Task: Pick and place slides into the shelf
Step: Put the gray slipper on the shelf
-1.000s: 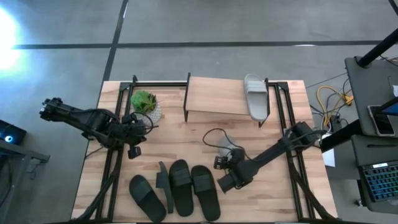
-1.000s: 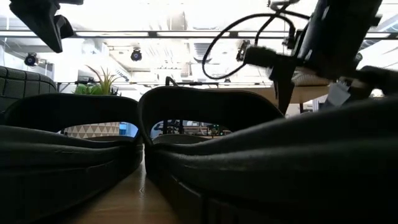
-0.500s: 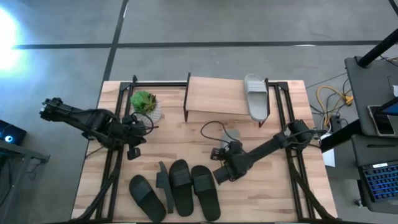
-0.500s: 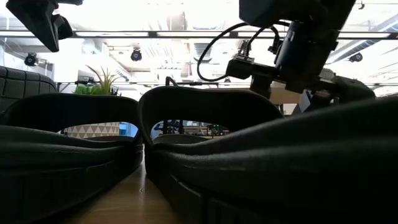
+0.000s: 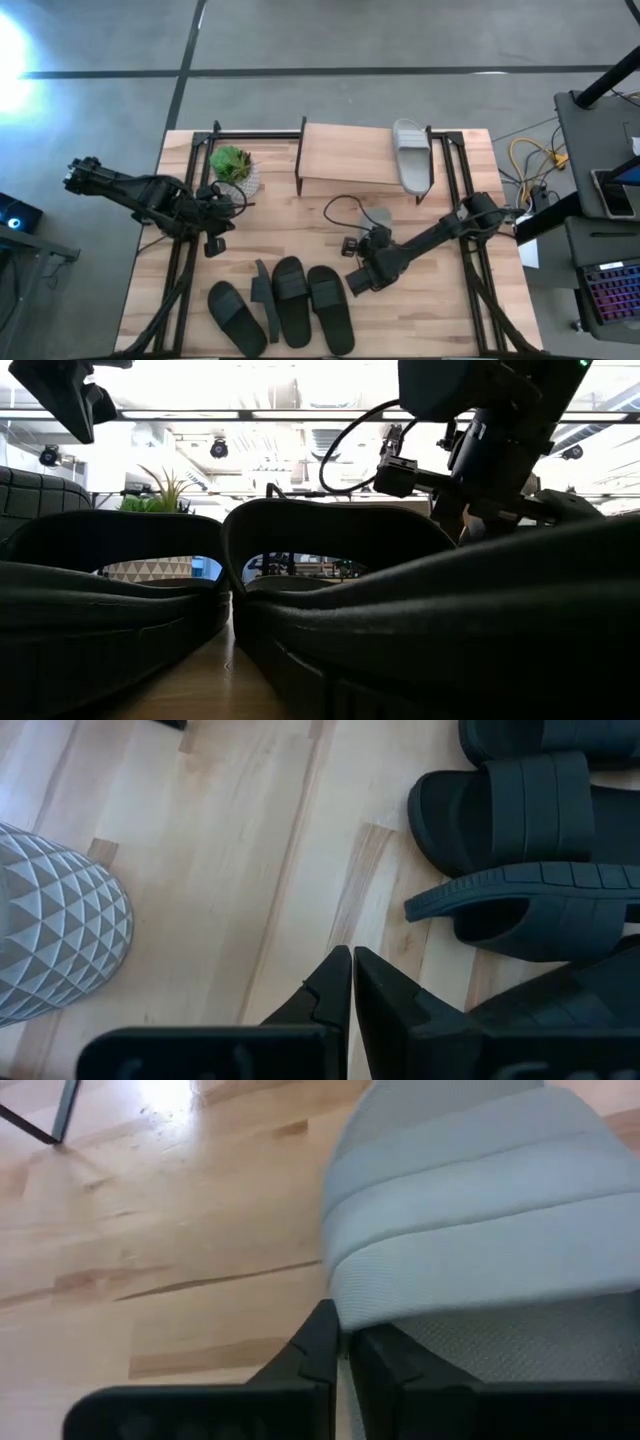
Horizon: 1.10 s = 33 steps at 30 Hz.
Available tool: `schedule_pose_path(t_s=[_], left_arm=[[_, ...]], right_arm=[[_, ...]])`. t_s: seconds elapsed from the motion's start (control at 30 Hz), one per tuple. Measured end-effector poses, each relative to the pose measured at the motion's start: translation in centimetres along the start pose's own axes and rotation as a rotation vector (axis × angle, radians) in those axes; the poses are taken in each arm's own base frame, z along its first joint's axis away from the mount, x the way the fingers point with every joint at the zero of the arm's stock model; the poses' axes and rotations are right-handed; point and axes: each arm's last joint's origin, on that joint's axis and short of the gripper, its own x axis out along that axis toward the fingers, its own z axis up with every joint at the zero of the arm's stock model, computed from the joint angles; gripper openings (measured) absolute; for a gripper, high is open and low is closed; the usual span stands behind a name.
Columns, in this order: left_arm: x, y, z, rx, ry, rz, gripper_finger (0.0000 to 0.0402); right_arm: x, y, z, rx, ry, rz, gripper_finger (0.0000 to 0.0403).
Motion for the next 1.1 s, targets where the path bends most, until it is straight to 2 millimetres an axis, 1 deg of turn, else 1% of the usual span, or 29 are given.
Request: schedule_pose_path(t_s=[0.13,0.2,0.33,0.47,0.57,0.63,0.7,0.77,0.8,0.87,0.93,1.0,1.1], left_arm=[[0.0,0.0,0.0,0.0,0.003,-0.005,0.0002],[0.0,0.0,0.0,0.0,0.003,-0.005,0.0002],[0.0,0.0,0.0,0.001,0.004,-0.004,0.0002],[0.0,0.0,0.0,0.001,0.003,-0.004,0.0002],[0.0,0.0,0.0,0.0,0.003,-0.004,0.0002],[0.0,0.0,0.0,0.001,0.0,-0.001,0.0002],[0.0,0.0,0.0,0.001,-0.007,0.011,0.0002],[0.0,0.1,0.0,0.0,-0.014,0.02,0.0002],[0.0,0.1,0.0,0.001,-0.019,0.028,0.0002],[0.0,0.1,0.1,0.001,-0.025,0.036,0.0002],[0.0,0.1,0.1,0.0,-0.034,0.049,0.0002],[0.0,0.1,0.2,-0.001,-0.042,0.049,0.0002],[0.0,0.1,0.2,-0.002,-0.043,0.05,0.0002]], right_arm=[[-0.3,0.3,0.1,-0.01,-0.042,0.032,0.0012],[-0.9,0.6,0.2,-0.028,-0.046,0.042,0.0012],[-2.5,1.4,0.3,-0.116,-0.018,0.06,0.0011],[-5.7,2.9,1.1,-0.213,0.05,0.139,0.0011],[-8.8,3.8,2.5,-0.271,0.052,0.186,0.0011],[-10.8,4.3,4.2,-0.302,0.03,0.192,0.0011],[-12.6,4.6,6.3,-0.331,-0.012,0.172,0.0011],[-13.9,4.9,8.7,-0.341,-0.079,0.148,0.0011],[-14.3,5.4,9.8,-0.322,-0.094,0.163,0.0011],[-14.8,6.1,12.4,-0.347,-0.12,0.207,0.0011],[-14.6,6.9,15.4,-0.326,-0.12,0.197,0.0011],[-13.9,7.2,18.0,-0.335,-0.141,0.15,0.0011],[-12.3,7.9,21.1,-0.345,-0.141,0.097,0.0011]])
